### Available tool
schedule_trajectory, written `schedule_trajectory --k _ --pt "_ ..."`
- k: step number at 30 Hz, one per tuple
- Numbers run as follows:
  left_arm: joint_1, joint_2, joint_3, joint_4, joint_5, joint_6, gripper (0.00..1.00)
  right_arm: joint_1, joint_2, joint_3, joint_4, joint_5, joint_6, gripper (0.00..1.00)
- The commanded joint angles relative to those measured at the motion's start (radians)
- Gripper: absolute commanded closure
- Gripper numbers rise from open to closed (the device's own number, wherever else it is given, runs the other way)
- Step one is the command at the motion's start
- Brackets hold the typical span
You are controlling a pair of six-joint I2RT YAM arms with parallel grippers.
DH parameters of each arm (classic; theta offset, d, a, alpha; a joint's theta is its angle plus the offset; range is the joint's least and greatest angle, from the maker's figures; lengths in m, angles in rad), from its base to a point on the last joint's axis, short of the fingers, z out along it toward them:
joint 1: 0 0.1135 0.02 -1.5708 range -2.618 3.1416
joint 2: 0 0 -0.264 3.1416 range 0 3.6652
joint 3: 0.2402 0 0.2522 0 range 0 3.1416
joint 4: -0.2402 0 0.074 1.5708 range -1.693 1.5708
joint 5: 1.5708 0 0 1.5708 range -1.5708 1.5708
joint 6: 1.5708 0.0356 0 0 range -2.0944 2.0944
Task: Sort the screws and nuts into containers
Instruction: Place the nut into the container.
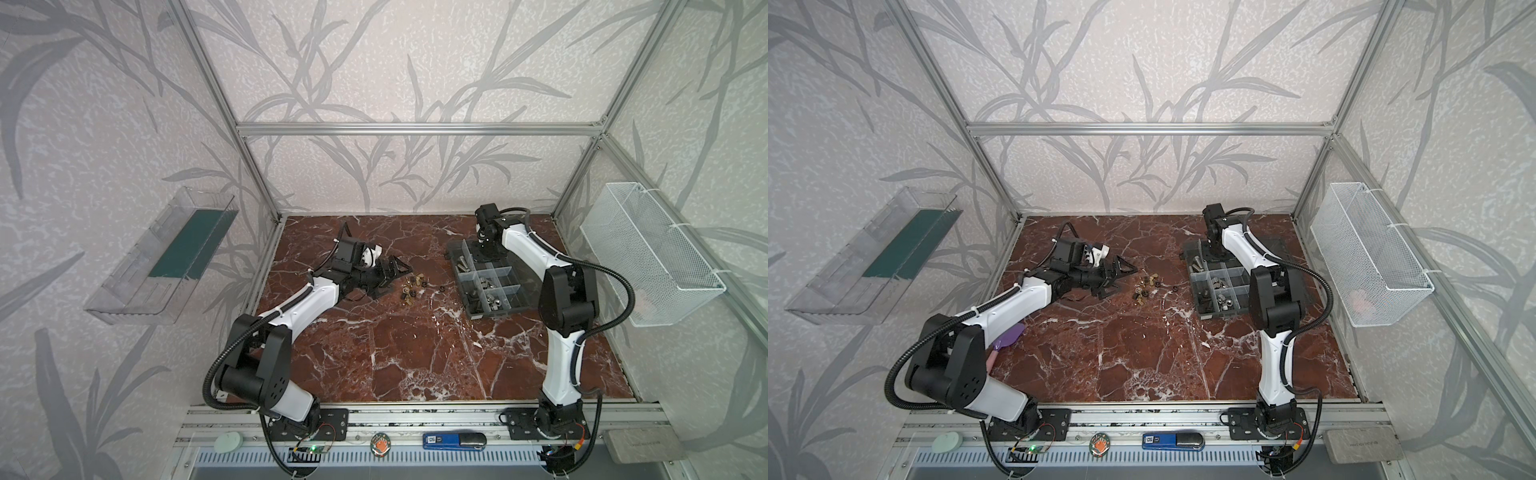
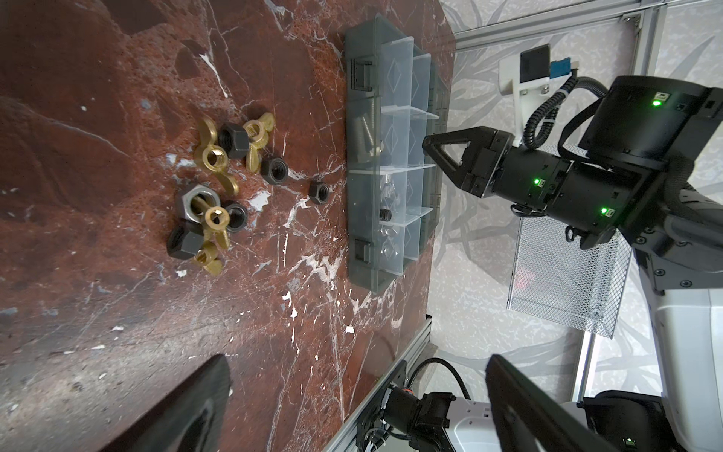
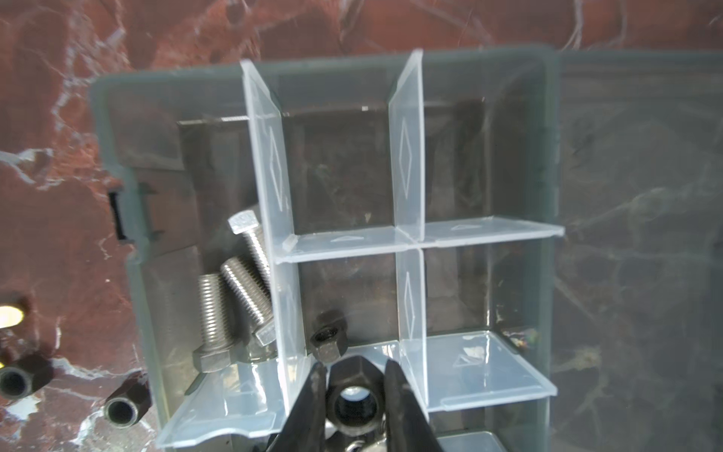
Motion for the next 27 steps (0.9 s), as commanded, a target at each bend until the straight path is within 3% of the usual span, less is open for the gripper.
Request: schedule_trajectory --k 1,9,12,19,27 --pt "0.003 0.012 0.033 -0.001 0.003 0.008 0.0 -0.007 -0.007 -0.011 0.005 -0.006 -0.003 0.71" --pt "0.002 -0.003 0.025 -0.002 0.001 0.007 0.01 -0.002 -0.056 -0.017 -0.006 -0.036 -0.012 0.59" --pt "0.001 -0.011 0.021 -0.002 0.001 0.005 0.0 0.013 -0.086 -0.023 -0.013 -0.043 -0.014 0.58" --pt "0.002 -0.029 0.015 -0.004 0.001 0.003 0.01 0.155 -0.13 -0.038 0.005 -0.046 -0.031 0.56" --pt "0.007 -0.05 -0.006 0.003 0.004 -0.003 0.01 0.31 -0.053 -0.02 -0.011 -0.024 -0.026 0.52"
